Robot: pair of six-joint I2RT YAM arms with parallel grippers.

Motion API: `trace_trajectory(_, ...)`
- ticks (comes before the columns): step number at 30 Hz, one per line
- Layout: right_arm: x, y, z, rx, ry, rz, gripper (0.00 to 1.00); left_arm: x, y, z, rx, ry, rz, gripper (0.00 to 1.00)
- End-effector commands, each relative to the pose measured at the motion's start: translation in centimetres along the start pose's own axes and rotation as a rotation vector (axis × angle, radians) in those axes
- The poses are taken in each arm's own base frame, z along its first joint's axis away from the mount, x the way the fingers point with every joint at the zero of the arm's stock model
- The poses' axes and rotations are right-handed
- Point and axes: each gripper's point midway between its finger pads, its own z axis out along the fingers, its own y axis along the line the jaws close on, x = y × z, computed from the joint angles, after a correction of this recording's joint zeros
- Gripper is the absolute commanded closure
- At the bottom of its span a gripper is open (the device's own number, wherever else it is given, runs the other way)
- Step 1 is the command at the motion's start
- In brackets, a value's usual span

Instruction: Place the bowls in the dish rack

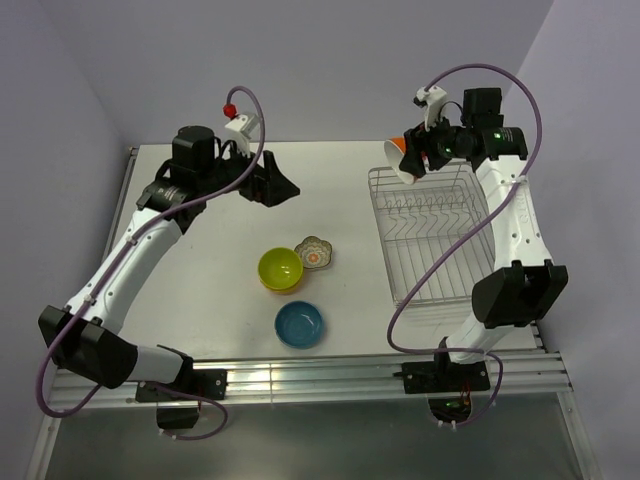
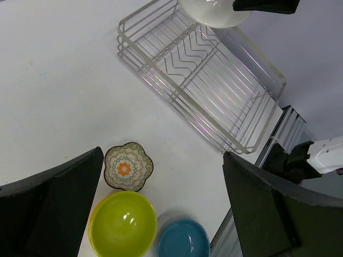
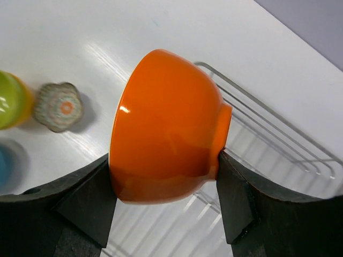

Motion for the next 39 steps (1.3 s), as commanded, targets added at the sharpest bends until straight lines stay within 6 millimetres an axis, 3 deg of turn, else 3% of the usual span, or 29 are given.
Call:
trace_trajectory(1,0.9,-3.5,-1.0,0.122,0.052,-0.195,1.0,-1.1,-0.9,-0.9,0.032,-0.046,0.016,0.01)
trace_trajectory(9,4.0,-9.5,-0.4,0.285,0.195,-0.519,1.0,-1.0,-0.2,-1.2,0.007,-0.055,-0.002,0.01)
trace_trajectory(13,7.1,-12.3,0.2,0.322,0.295,-0.626,1.0,-1.0,0.2,-1.4,0.001,-0.059,-0.005,0.0)
trace_trajectory(17,7.6,-14.4,0.4,0.378,0.326,-0.721,1.0,-0.8,0.9,-1.4,-0.023,-0.059,-0.012,0.0)
trace_trajectory(28,9.7,-17.7,2.1,0.367,0.468,-0.947,1.0,-0.7,1.9,-1.8,-0.053,-0.066,-0.024,0.01)
trace_trajectory(39,13.1,-19.6,3.4,0.323,0.566,-0.946,1.0,-0.1,2.7,-1.6,-0.062,-0.053,-0.027,0.0)
